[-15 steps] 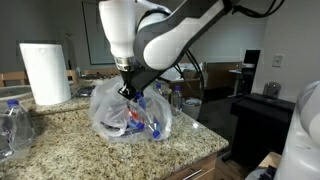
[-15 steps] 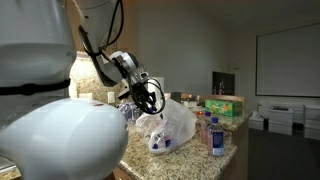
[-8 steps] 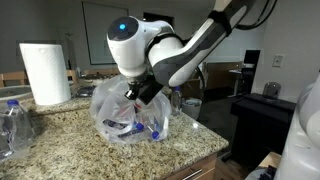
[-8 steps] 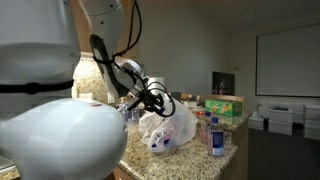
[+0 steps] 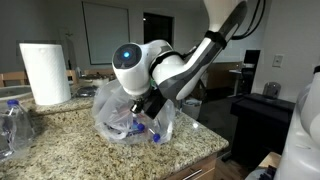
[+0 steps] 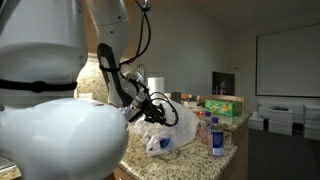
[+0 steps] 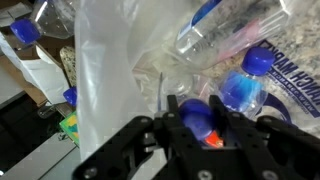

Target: Put the bottles in the plastic bag

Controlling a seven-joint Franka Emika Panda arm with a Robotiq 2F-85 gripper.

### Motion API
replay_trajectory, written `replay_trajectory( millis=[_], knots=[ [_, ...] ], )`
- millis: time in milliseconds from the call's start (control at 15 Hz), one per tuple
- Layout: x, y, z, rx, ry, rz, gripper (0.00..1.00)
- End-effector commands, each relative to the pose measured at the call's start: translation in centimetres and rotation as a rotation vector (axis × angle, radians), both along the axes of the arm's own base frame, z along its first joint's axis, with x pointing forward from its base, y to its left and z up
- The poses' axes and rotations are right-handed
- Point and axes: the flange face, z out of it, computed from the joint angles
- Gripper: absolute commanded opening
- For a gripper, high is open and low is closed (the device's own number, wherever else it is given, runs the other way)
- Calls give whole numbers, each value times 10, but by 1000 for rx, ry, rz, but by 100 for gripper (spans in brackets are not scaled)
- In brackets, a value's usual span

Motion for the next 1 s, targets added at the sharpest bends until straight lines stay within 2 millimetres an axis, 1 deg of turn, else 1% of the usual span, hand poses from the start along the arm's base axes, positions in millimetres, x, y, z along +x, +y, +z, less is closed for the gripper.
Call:
replay_trajectory(
  millis=[0,200,267,333,533,667,733,800,933],
  knots=[
    [3,-4,-8,-25,18,-10,11],
    [13,-3,-8,8,21,-64,11],
    [17,-2,-7,23,12,-83,60],
    [22,-1,-4,36,8,-100,61],
    [37,7,19,140,13,-179,80],
    [48,12,45,208,-19,-220,93],
    [52,15,56,235,-29,-234,98],
    [55,17,68,261,-29,-243,100],
    [59,21,86,314,0,-258,100]
  ],
)
